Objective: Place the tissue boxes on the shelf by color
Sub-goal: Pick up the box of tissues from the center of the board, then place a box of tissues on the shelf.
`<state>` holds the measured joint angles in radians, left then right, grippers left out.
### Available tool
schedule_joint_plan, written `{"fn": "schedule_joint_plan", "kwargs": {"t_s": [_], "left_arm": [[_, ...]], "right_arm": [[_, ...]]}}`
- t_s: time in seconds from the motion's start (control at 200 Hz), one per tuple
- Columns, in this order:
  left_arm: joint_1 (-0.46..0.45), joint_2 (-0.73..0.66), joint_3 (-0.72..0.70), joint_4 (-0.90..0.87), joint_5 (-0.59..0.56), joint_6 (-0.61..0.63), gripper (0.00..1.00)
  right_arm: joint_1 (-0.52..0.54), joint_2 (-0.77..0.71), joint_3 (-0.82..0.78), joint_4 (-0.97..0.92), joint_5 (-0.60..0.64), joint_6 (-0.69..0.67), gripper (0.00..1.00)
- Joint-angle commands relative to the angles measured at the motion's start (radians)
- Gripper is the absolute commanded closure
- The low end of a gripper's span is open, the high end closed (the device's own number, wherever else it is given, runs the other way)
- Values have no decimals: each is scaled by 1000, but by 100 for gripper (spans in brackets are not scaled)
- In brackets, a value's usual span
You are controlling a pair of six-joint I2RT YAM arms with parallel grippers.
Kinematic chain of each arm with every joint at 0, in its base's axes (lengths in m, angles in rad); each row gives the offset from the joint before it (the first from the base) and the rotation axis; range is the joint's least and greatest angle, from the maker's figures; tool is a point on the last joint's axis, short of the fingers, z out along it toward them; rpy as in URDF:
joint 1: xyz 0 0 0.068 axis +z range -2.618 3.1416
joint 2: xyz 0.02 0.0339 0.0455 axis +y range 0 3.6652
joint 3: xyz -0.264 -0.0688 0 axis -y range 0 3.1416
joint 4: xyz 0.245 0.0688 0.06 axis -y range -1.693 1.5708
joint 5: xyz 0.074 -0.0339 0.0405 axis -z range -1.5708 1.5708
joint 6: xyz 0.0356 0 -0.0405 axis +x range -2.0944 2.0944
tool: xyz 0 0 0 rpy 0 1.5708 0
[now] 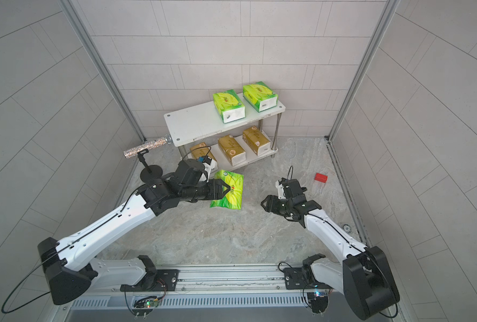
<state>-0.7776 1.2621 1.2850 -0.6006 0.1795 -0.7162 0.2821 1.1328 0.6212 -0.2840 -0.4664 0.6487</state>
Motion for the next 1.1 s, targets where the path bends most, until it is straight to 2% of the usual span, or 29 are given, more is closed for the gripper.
{"fn": "schedule_joint_plan", "kwargs": {"t_s": [0.0, 0.29, 0.43, 0.62, 0.8, 0.981, 1.096], "left_arm": [[-1, -17, 106, -21, -63, 18, 40], [12, 60, 420, -104, -211, 87, 40], [98, 101, 523, -120, -231, 116, 40], [274, 168, 626, -113, -182, 120, 42], [415, 218, 622, -51, -103, 55, 42], [481, 286, 629, 48, 5, -41, 43], [509, 321, 641, 76, 29, -82, 43]], "right_arm": [[-1, 4, 44, -21, 6, -30, 35], [-1, 19, 73, -43, 15, -46, 35], [-1, 33, 111, -63, 3, -56, 34], [8, 35, 155, -81, 14, -70, 34], [27, 33, 160, -78, 16, -55, 34], [45, 56, 180, -91, 14, -69, 34], [51, 66, 197, -94, 15, -72, 34]]}}
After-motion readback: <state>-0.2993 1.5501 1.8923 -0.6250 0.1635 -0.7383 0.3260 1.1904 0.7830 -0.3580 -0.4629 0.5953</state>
